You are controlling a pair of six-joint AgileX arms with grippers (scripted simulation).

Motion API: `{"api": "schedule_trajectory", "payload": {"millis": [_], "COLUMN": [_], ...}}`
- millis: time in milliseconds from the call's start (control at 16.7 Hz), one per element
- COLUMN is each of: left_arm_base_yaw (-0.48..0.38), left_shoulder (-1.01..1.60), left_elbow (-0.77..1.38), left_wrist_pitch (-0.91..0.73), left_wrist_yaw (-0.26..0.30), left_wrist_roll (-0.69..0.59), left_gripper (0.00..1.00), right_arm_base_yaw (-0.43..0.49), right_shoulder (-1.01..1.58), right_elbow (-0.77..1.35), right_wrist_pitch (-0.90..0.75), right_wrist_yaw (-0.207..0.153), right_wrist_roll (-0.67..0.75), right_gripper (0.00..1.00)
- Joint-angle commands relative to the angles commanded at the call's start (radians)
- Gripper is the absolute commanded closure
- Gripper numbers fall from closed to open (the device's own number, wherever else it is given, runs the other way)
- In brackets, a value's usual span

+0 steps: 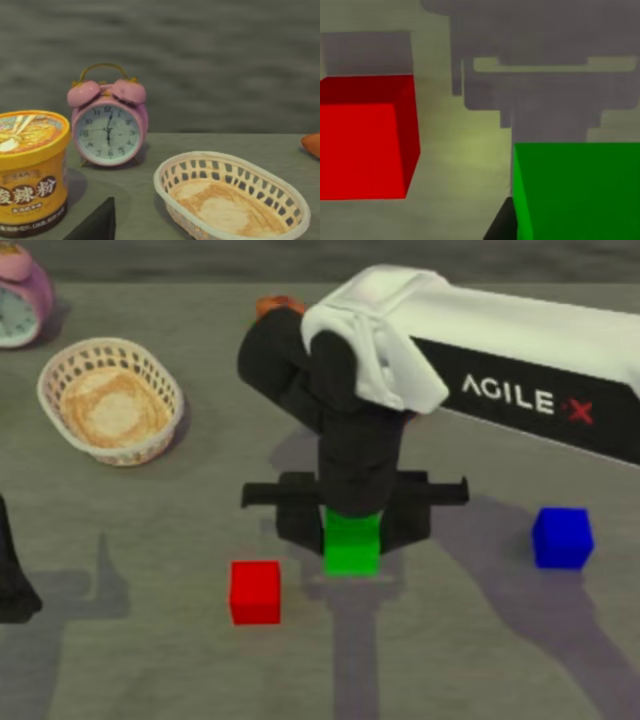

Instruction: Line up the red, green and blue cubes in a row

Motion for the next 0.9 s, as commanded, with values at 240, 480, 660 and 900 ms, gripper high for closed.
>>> {"api": "schedule_trajectory", "payload": {"millis": [240,480,660,900], "left_arm_base_yaw": [0.000,0.000,0.000,0.000], "left_shoulder": [0.000,0.000,0.000,0.000], "left_elbow": [0.000,0.000,0.000,0.000], "left_wrist_pitch": [0.000,0.000,0.000,0.000], "left_wrist_yaw": [0.000,0.000,0.000,0.000], "left_wrist_roll": [0.000,0.000,0.000,0.000], "left_gripper": [0.00,0.00,0.00,0.00], "right_arm_base_yaw": [0.016,0.010,0.013,0.014], "right_shoulder": [-0.012,0.003,0.031,0.061], "right_elbow": [-0.012,-0.039,-0.109,-0.179], "right_wrist_pitch": [0.002,0.042,0.142,0.241], "right_wrist_yaw": [0.000,0.000,0.000,0.001], "right_wrist_roll": [0.010,0.012,0.009,0.010], "right_gripper": [1.00,1.00,1.00,1.00]}}
